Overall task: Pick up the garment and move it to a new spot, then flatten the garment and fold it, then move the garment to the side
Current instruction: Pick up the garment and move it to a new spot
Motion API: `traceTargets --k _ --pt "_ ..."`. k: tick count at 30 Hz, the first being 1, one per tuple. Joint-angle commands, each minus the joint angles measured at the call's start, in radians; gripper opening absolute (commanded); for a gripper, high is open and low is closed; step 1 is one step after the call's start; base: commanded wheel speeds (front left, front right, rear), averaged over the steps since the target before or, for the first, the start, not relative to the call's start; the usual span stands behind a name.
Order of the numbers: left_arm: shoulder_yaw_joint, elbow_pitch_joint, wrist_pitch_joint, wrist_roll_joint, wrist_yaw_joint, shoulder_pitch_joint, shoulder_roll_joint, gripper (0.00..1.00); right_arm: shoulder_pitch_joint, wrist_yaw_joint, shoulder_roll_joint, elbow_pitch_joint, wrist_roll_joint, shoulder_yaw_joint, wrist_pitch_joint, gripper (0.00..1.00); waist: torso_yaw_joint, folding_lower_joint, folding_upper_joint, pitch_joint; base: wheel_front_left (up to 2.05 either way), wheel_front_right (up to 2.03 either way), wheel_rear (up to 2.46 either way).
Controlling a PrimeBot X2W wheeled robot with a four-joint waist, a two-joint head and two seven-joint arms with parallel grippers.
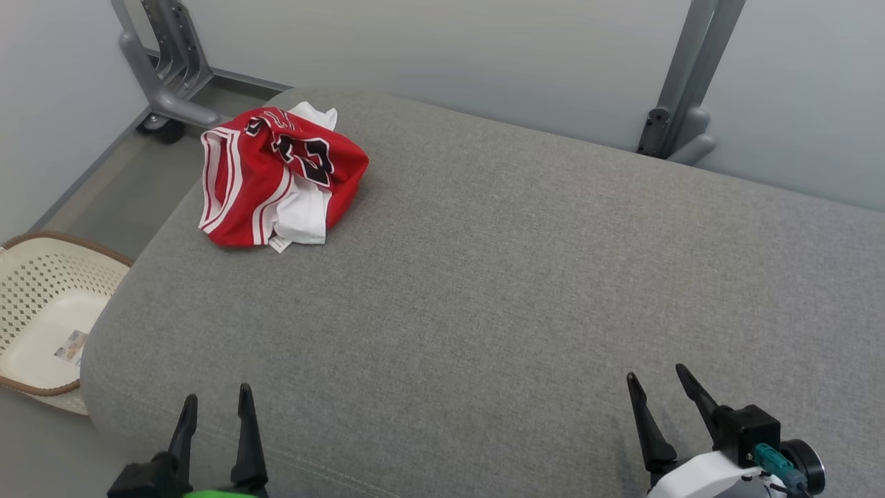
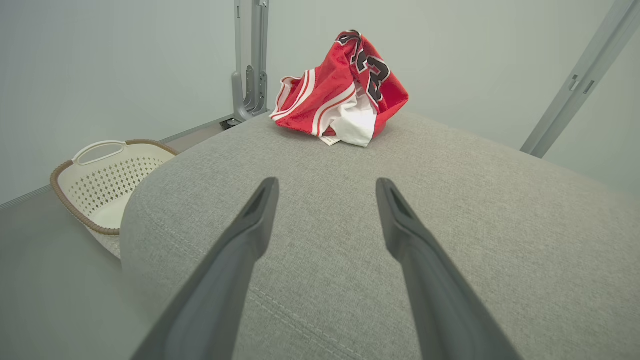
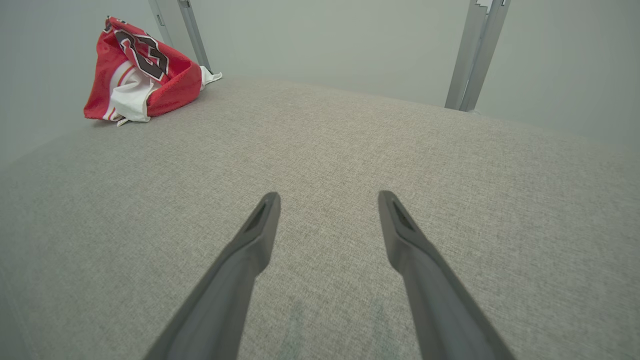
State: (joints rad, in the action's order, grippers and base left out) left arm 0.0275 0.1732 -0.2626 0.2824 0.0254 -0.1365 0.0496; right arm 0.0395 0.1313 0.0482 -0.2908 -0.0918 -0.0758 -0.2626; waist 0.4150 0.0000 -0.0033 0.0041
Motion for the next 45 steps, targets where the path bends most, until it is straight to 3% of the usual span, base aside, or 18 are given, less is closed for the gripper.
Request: traceTargets --k 1,6,11,14,21,29,34,35,36,41,45 --pt "-0.005 -0.003 -0.003 0.007 0.002 0.028 0.002 1.0 -0.01 -0.001 0.005 0.001 0.01 0.003 -0.003 1.0 -0.023 0.0 0.0033 0.034 0.0 0.0 0.0" --pt "0.004 0.039 -0.002 0.017 0.044 0.162 0.002 1.0 -0.049 -0.001 0.03 0.024 0.028 0.022 -0.003 1.0 -0.057 0.0 0.0033 0.145 0.0 0.0 0.0" --pt "-0.019 0.159 -0.002 0.033 0.078 0.402 0.022 1.0 -0.115 -0.001 0.075 0.053 0.032 0.024 -0.003 1.0 -0.094 0.0 0.0033 0.291 0.0 0.0 0.0" --pt "-0.016 0.304 0.01 0.061 0.092 0.61 0.063 1.0 -0.162 -0.001 0.112 0.081 0.029 0.021 -0.003 1.0 -0.12 0.0 0.0033 0.395 0.0 0.0 0.0" --pt "-0.007 0.573 0.121 0.145 0.105 0.901 0.164 1.0 -0.199 -0.001 0.17 0.126 0.023 0.0 -0.003 1.0 -0.173 0.0 0.0033 0.505 0.0 0.0 0.0" --pt "-0.037 0.817 0.171 0.248 0.105 1.067 0.254 1.0 -0.206 -0.002 0.22 0.186 0.012 -0.012 0.0 1.0 -0.258 0.0 0.0033 0.595 0.0 0.0 0.0" --pt "-0.044 0.933 0.138 0.276 0.106 1.095 0.256 1.0 -0.172 -0.002 0.227 0.221 0.008 0.012 0.001 1.0 -0.284 0.0 0.0033 0.619 0.0 0.0 0.0" --pt "-0.04 0.946 0.138 0.287 0.106 1.097 0.249 0.45 -0.165 -0.002 0.224 0.223 0.005 0.018 0.002 1.0 -0.285 0.0 0.0033 0.619 0.0 0.0 0.0" --pt "-0.032 0.955 0.136 0.295 0.106 1.096 0.24 0.0 -0.157 -0.002 0.221 0.223 0.005 0.022 0.004 1.0 -0.283 0.0 0.0033 0.615 0.0 0.0 0.0" --pt "0.061 0.918 0.115 0.325 0.11 1.055 0.207 0.0 -0.148 -0.002 0.188 0.198 0.002 0.011 0.007 1.0 -0.271 0.0 0.0033 0.567 0.0 0.0 0.0" --pt "0.122 0.846 0.09 0.361 0.109 1.028 0.221 0.0 -0.163 -0.001 0.165 0.19 -0.006 -0.009 0.006 1.0 -0.264 0.0 0.0033 0.521 0.0 0.0 0.0"
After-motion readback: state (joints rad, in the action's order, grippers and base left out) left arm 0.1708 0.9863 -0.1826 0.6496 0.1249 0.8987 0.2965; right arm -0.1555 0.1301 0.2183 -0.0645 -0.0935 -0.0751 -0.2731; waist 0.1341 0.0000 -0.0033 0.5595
